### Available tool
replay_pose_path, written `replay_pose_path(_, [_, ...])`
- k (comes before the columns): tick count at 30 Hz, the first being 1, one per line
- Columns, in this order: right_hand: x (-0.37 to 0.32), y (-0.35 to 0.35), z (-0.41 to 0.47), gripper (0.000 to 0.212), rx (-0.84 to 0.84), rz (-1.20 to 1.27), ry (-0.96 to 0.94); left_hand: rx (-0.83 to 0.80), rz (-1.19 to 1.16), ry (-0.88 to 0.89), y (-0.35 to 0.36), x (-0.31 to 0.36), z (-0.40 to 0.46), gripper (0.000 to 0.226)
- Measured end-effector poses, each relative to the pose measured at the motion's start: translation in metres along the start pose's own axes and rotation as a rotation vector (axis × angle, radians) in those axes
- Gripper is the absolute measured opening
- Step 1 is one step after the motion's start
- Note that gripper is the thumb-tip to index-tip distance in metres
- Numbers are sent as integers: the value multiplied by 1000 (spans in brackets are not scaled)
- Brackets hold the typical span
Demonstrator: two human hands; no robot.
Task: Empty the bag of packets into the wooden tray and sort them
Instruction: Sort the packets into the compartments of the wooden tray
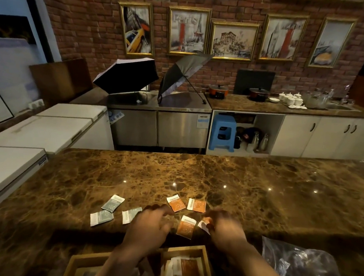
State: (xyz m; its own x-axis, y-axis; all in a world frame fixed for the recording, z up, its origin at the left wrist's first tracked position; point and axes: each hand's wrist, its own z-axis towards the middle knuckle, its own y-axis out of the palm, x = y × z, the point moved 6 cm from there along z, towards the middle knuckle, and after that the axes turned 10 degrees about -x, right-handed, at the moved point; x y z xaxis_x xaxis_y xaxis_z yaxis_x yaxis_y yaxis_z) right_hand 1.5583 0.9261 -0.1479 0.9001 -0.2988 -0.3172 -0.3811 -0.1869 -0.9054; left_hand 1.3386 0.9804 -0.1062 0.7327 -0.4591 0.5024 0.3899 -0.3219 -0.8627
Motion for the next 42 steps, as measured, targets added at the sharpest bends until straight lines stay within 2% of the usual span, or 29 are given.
replay_pose_path(4, [6, 21, 23, 58, -129, -198, -60, -219, 57, -57, 32, 13, 34, 36])
replay_pose_path(7, [7, 28, 35, 69, -145, -315, -89, -251, 94, -108, 53, 17, 53, 36])
replay_pose_path(11, [6, 26, 40, 45, -67, -410, -109, -191, 164, -176, 72, 19, 65, 51])
replay_pose_path(14, [10, 19, 41, 35, 20, -352, -108, -127, 165, -219, 78, 16, 71, 58])
replay_pose_path(18, [10, 6, 41, 39, 84, -265, -148, -127, -9, -243, 83, 6, 80, 45])
replay_pose_path(21, [9, -4, 45, 32, 45, 14, -131, -147, -85, -211, 81, -1, 88, 28])
replay_pose_path(23, [8, -11, 54, 32, -9, 207, -109, -152, -127, -188, 72, -5, 94, 26])
replay_pose_path(25, [-1, -17, 66, 22, -27, 343, -134, -144, -206, -163, 59, -10, 102, 24])
replay_pose_path(27, [-9, -21, 79, 6, 20, 427, -118, -118, -276, -157, 46, -16, 109, 22])
replay_pose_path(29, [-13, -17, 93, 8, 66, 382, -80, -82, -290, -161, 38, -24, 117, 22])
replay_pose_path(30, [-14, -12, 99, 4, 74, 319, -84, -66, -279, -163, 36, -28, 121, 22])
replay_pose_path(33, [-15, 9, 103, 34, 51, 178, -134, -48, -124, -184, 38, -37, 131, 24])
replay_pose_path(36, [-12, 21, 102, 45, 50, 60, -214, -99, 90, -181, 49, -39, 138, 34])
replay_pose_path(39, [-12, 18, 100, 40, 107, -53, -282, -73, 207, -156, 51, -32, 141, 36])
replay_pose_path(42, [-18, 15, 92, 29, 189, -13, -299, -50, 238, -160, 53, -25, 139, 36])
